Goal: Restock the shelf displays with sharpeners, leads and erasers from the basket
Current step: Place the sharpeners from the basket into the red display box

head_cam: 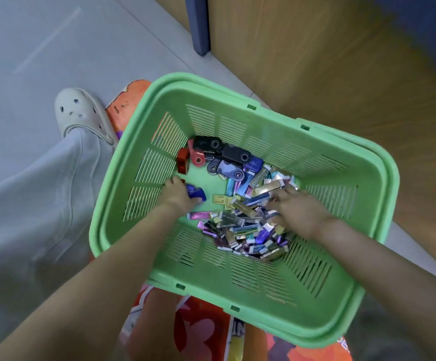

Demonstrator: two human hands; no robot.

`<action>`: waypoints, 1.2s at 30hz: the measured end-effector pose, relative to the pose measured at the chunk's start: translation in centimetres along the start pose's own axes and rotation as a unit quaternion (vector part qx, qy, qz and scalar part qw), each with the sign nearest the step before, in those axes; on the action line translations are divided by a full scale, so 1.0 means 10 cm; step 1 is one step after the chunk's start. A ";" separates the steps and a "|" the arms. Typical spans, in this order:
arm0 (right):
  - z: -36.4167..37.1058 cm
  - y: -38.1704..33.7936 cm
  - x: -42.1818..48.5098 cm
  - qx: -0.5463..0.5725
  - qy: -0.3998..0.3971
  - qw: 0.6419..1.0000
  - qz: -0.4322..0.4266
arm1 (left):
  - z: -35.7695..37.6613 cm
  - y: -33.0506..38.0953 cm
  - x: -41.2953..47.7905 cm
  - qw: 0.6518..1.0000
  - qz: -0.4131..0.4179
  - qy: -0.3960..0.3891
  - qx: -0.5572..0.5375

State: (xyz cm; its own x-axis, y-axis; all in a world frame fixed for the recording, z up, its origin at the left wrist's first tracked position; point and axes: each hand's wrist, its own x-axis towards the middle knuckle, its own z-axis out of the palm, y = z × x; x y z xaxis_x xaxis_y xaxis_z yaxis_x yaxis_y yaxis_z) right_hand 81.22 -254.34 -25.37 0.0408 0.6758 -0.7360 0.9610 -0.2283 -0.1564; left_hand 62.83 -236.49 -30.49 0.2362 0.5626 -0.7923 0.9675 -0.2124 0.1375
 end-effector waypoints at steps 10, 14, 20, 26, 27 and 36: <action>0.30 -0.01 0.43 0.304 0.064 0.934 0.177 | 0.37 0.61 0.08 0.981 0.020 -0.023 -0.193; 0.34 0.08 0.50 0.314 0.077 0.926 0.194 | 0.55 0.64 0.08 0.986 0.070 0.020 -0.149; 0.30 0.09 0.52 0.354 0.065 0.914 0.186 | 0.67 0.64 0.11 0.986 0.117 -0.069 -0.098; 0.23 -0.02 0.35 0.283 -0.014 0.946 0.158 | 0.60 0.59 -0.01 0.972 0.153 -0.174 -0.038; 0.22 -0.05 0.30 0.249 -0.035 0.956 0.153 | 0.57 0.58 -0.10 0.965 0.165 -0.202 -0.019; -0.03 -0.22 0.62 0.410 0.238 0.867 0.154 | 0.20 0.67 0.11 0.883 -0.076 0.009 -0.464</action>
State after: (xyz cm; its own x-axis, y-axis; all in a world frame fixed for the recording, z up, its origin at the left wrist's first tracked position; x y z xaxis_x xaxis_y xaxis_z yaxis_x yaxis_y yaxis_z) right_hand 79.45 -249.44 -29.41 0.5555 0.6630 -0.5018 0.3755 -0.7385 -0.5601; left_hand 69.37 -238.91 -31.60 0.0910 0.5422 -0.8353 0.6446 0.6072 0.4644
